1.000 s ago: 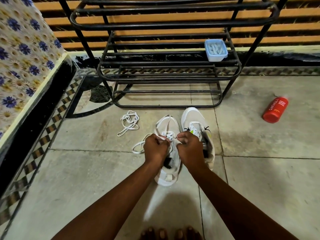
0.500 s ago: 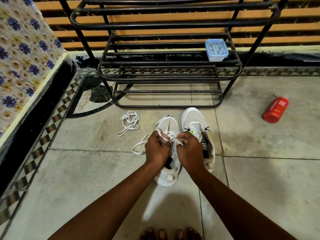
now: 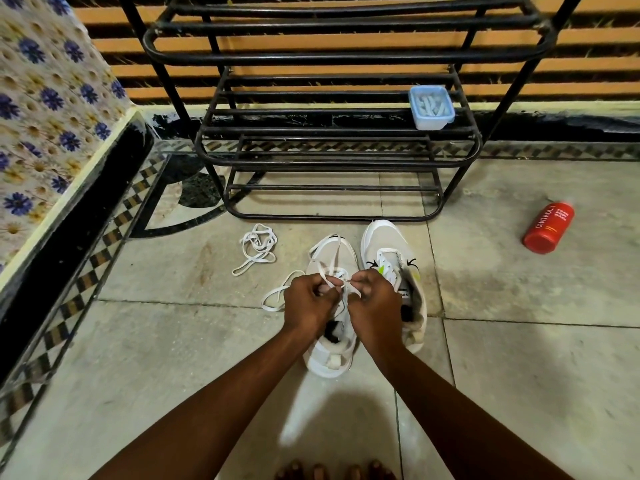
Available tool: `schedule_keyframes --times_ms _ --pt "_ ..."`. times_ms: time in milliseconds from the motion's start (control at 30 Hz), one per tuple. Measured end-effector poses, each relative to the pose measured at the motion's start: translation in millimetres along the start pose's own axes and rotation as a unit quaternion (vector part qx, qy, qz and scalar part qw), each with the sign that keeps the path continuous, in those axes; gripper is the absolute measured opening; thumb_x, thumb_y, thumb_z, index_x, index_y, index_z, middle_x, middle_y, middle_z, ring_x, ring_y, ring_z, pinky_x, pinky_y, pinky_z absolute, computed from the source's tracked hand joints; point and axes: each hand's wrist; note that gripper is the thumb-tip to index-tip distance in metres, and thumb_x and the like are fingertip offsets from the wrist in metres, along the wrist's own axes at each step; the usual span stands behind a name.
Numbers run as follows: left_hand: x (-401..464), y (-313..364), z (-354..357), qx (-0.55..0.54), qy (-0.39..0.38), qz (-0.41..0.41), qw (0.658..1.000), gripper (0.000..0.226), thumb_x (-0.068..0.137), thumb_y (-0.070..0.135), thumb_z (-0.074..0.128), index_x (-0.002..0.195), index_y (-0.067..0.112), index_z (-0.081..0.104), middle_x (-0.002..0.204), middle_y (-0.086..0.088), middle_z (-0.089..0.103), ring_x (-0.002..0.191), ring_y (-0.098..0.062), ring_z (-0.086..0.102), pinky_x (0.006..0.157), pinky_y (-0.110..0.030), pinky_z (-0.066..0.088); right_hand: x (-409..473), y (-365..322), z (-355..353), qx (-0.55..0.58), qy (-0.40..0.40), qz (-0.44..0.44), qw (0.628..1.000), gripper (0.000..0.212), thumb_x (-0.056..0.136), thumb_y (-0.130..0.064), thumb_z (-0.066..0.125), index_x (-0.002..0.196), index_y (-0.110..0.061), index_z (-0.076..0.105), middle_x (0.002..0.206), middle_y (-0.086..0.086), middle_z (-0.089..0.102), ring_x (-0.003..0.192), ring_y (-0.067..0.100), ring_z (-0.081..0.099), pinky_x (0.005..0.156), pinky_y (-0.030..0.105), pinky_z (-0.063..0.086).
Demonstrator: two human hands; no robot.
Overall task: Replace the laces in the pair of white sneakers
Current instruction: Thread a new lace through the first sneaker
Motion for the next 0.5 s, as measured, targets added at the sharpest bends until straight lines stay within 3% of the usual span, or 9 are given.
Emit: schedule_keyframes --times_ms 100,200,300,400,500 --pt "3.8 1.2 -1.6 -0.001 -0.002 -0.01 1.0 0.01 0.079 0.023 0.08 0.08 0.013 0.078 0.069 -0.005 0.074 0.067 -0.022 0.072 0.071 -0.044 0.06 -1.0 -1.2 -1.3 -0.012 -0.009 -0.009 1.0 0.026 0.078 0.003 0.067 0.094 -0.016 0.067 0.089 -0.006 0.073 0.088 0.009 0.07 0.08 0.024 0.054" --pt "2.7 1.5 -1.9 0.003 -0.011 -0.001 1.0 0.008 0.085 0.013 0.08 0.083 0.02 0.08 0.067 0.001 0.073 0.063 -0.008 0.068 0.066 -0.032 0.056 -1.6 -2.6 0.1 -0.034 -0.007 -0.02 0.999 0.025 0.078 0.001 0.066 0.096 -0.016 0.067 0.089 -0.006 0.072 0.088 0.013 0.069 0.079 0.024 0.053" --pt "4.1 2.5 -2.7 -0.009 -0.018 -0.005 1.0 0.013 0.085 0.007 0.08 0.084 0.02 0.078 0.066 -0.002 0.072 0.062 -0.007 0.067 0.065 -0.027 0.055 -4.1 -2.0 2.2 -0.066 -0.009 -0.036 0.997 0.023 0.082 -0.004 0.065 0.101 -0.017 0.065 0.091 -0.002 0.072 0.09 0.02 0.07 0.08 0.035 0.055" --pt "8.7 8.3 -3.6 -0.034 -0.019 -0.044 0.998 0.011 0.085 0.001 0.08 0.086 0.012 0.078 0.073 -0.016 0.074 0.06 -0.011 0.068 0.06 -0.024 0.055 -2.4 -2.2 1.9 -0.093 -0.022 -0.043 0.995 0.019 0.087 -0.011 0.064 0.106 -0.014 0.065 0.093 0.004 0.074 0.092 0.027 0.069 0.079 0.039 0.055" --pt "12.0 11.9 -3.5 -0.058 -0.021 -0.065 0.996 0.005 0.086 -0.004 0.079 0.088 0.0 0.076 0.065 -0.009 0.069 0.05 -0.005 0.064 0.053 -0.015 0.049 8.8 -6.1 0.8 -0.11 -0.052 -0.013 0.992 0.021 0.092 -0.019 0.061 0.11 -0.011 0.068 0.097 0.011 0.074 0.098 0.033 0.067 0.083 0.039 0.052"
Point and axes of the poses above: each hand's wrist, its own x-axis towards the middle knuckle, its own z-axis out of the palm, y = z × x
